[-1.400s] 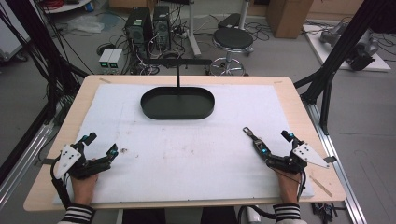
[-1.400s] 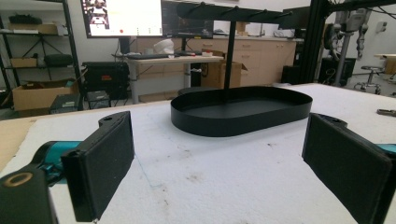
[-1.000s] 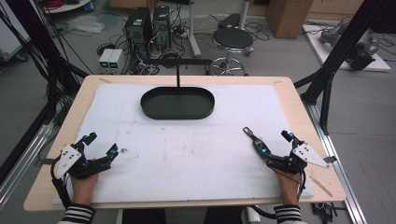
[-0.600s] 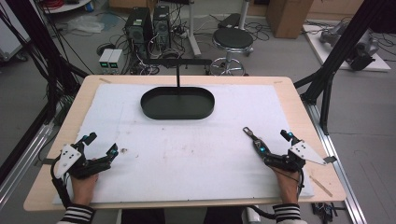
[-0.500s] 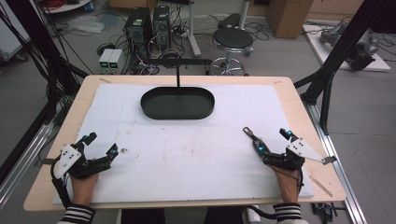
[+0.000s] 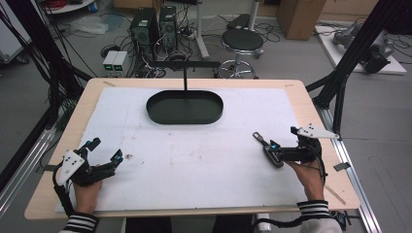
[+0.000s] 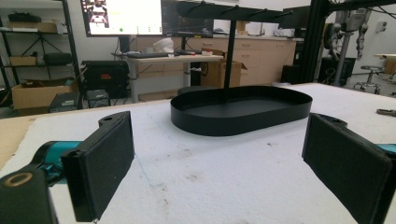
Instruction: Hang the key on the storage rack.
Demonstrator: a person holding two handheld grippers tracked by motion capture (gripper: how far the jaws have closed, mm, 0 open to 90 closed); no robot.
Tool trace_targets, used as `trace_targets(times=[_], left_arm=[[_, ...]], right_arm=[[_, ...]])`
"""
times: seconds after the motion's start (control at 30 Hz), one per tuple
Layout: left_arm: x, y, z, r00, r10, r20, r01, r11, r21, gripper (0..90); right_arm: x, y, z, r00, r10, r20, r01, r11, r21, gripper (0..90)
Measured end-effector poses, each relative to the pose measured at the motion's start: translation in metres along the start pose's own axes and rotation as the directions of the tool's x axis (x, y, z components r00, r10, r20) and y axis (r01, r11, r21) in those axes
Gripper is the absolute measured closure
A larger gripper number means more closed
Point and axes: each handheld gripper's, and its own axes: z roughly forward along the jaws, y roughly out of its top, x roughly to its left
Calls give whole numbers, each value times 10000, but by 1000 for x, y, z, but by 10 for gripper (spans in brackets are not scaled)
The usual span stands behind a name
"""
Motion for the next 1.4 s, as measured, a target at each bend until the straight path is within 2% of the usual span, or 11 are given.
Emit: trace_targets(times=[0.07,0.2,0.4,0.63,0.67,0.7,0.77,0.87,0.93,1.0,1.4], left_arm=[[0,0,0,10000,-2,1,2,10000,-14,96],[0,0,0,10000,-22,-11,22,10000,2,96],[0,0,0,10000,-52,-17,52,10000,42,96],[1,0,1,10000,-94,-19,94,9999,65,96],[1,0,1,10000,-94,-19,94,9999,65,96],[1,0,1,9999,-123,-17,123,9999,65,96],[1,0,1,9999,-100,-12,100,9999,71,96],[1,0,1,10000,-52,-13,52,10000,85,96],[1,0,0,10000,-65,-14,65,10000,72,96],[0,0,0,10000,-63,-16,63,10000,59,96],[1,0,1,10000,-57,-13,57,10000,66,96]], right_arm=[[-1,5,2,9999,-74,-94,79,9987,499,26],[0,14,10,9992,-412,-11,405,9768,2104,27],[1,19,19,9990,-436,-51,429,9467,3192,27],[3,19,38,9976,-530,-443,681,8620,5023,27],[3,19,38,9976,-530,-443,681,8620,5023,27],[3,18,42,9976,-607,-323,686,8433,5330,28],[3,18,43,9979,-571,-302,643,8392,5399,28],[1,15,47,9988,-414,-258,487,8156,5765,28],[1,14,48,9992,-339,-228,408,8095,5858,29],[0,13,52,9987,-438,-277,516,7858,6164,43],[0,12,59,9996,-44,-263,209,7405,6717,80]])
